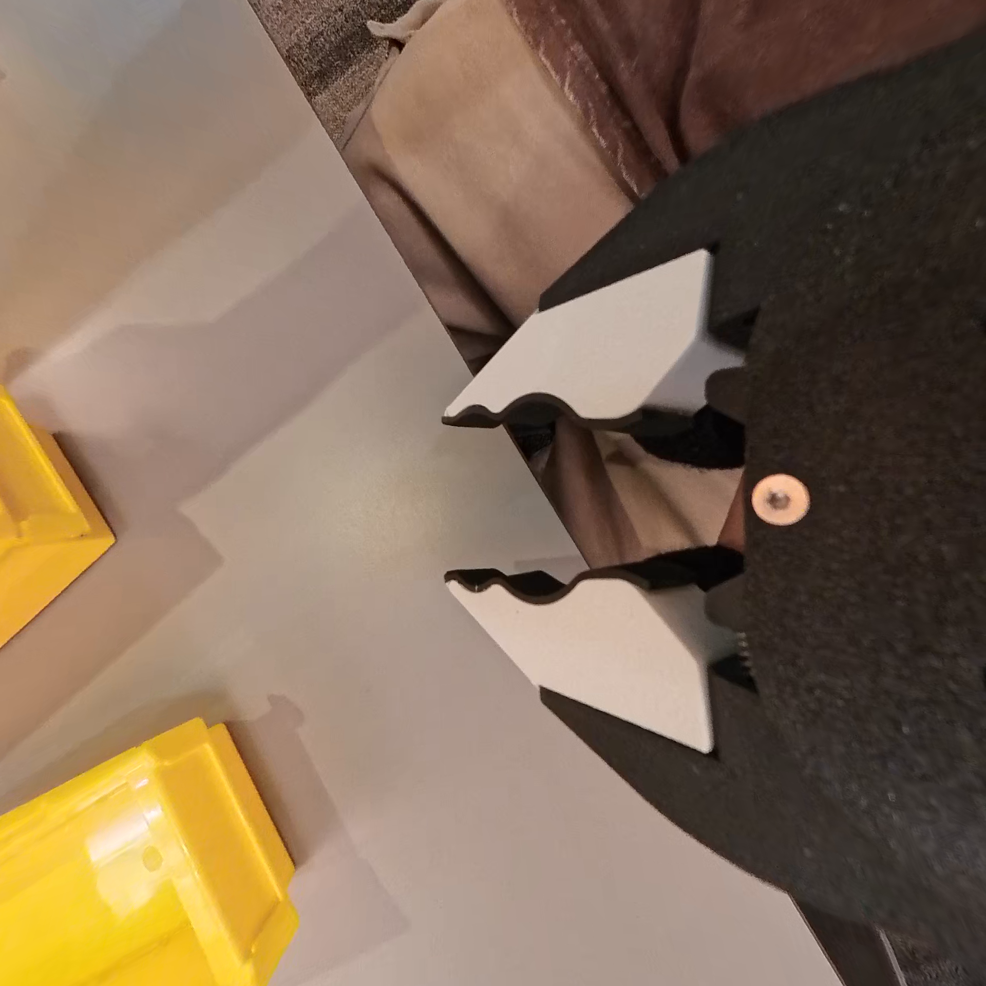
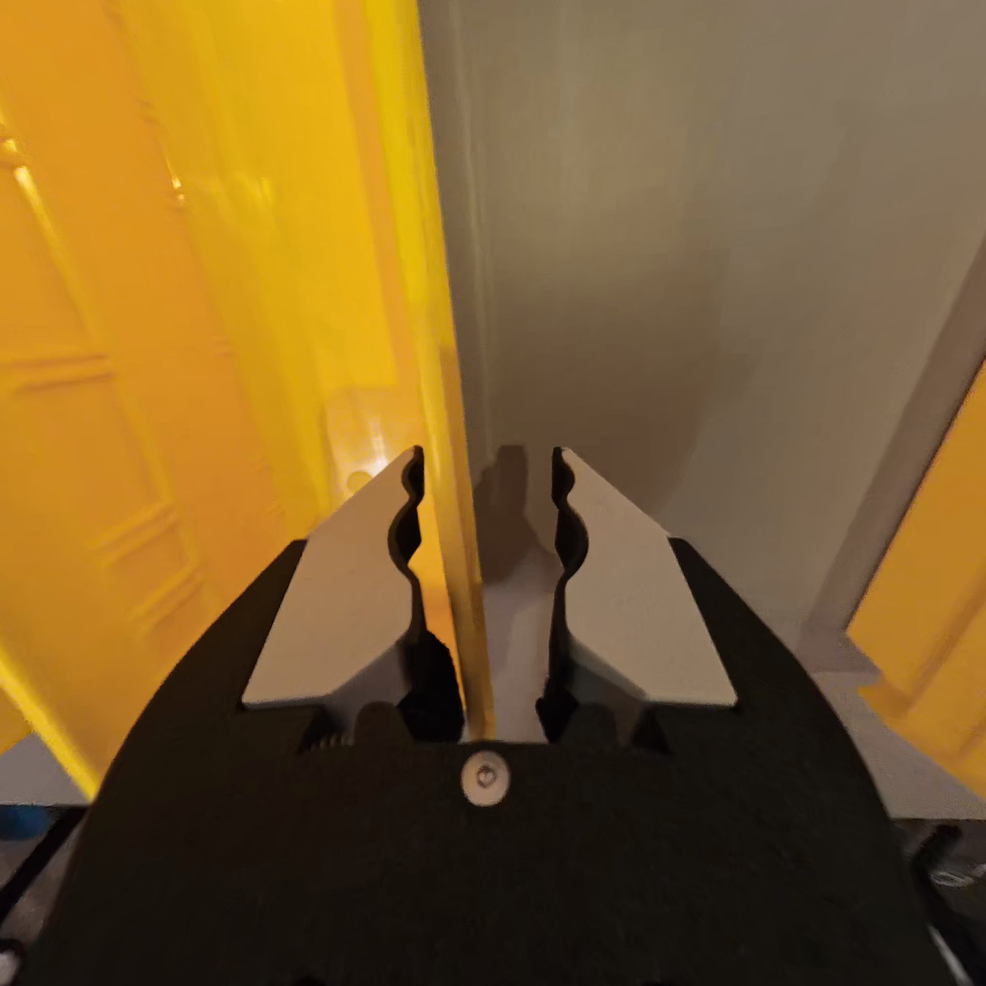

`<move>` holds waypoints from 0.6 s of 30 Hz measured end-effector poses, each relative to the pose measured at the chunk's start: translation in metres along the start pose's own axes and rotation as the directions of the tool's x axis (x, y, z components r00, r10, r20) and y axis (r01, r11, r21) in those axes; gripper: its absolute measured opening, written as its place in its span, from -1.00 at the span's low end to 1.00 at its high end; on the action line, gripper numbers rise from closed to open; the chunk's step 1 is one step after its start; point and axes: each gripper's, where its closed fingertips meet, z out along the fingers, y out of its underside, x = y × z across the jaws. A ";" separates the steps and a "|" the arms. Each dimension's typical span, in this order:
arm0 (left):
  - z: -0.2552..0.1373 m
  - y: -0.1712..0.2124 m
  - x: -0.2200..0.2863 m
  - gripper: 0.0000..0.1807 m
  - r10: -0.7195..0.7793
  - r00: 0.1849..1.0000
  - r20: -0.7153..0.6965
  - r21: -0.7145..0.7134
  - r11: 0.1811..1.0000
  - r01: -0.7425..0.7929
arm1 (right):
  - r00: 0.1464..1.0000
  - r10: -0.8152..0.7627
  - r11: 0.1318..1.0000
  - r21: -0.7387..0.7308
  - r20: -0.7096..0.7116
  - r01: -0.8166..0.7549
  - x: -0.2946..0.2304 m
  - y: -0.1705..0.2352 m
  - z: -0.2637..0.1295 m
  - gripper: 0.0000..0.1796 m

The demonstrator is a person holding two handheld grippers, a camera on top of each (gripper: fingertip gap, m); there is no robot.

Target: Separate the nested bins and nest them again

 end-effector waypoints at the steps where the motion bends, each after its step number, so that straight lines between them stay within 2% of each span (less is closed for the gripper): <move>1: 0.000 0.000 0.000 -0.43 0.002 1.000 0.001 0.000 1.000 -0.002 | 1.000 0.013 1.000 -0.006 0.029 -0.012 -0.005 0.003 -0.001 -0.45; 5: -0.003 -0.001 0.000 -0.43 0.000 1.000 -0.003 0.012 1.000 0.000 | 0.996 -0.019 0.997 0.077 0.091 0.012 -0.014 0.003 -0.026 -0.45; 8: -0.007 -0.006 -0.007 -0.40 -0.012 1.000 0.013 0.044 0.999 0.011 | 0.988 -0.092 0.957 0.284 0.120 0.055 -0.013 -0.004 -0.070 -0.45; 10: -0.009 -0.011 -0.014 -0.37 -0.033 0.999 0.020 0.072 0.997 0.031 | 0.978 -0.190 0.887 0.442 0.087 0.133 -0.007 0.012 -0.104 -0.43; 12: -0.011 -0.015 -0.020 -0.33 -0.062 0.998 0.017 0.097 0.993 0.060 | 0.960 -0.279 0.773 0.598 0.021 0.212 -0.002 0.048 -0.130 -0.37; 14: -0.012 -0.018 -0.022 -0.28 -0.090 0.996 -0.013 0.096 0.991 0.091 | 0.939 -0.342 0.672 0.690 -0.031 0.268 0.003 0.103 -0.135 -0.28; 16: -0.010 -0.024 -0.025 -0.05 -0.101 0.995 -0.028 0.107 0.989 0.103 | 0.930 -0.368 0.637 0.726 -0.010 0.259 0.003 0.163 -0.120 -0.25; 18: -0.008 -0.033 -0.035 0.18 -0.108 0.994 -0.001 0.086 0.991 0.107 | 0.914 -0.400 0.664 0.710 0.073 0.234 -0.005 0.224 -0.093 -0.21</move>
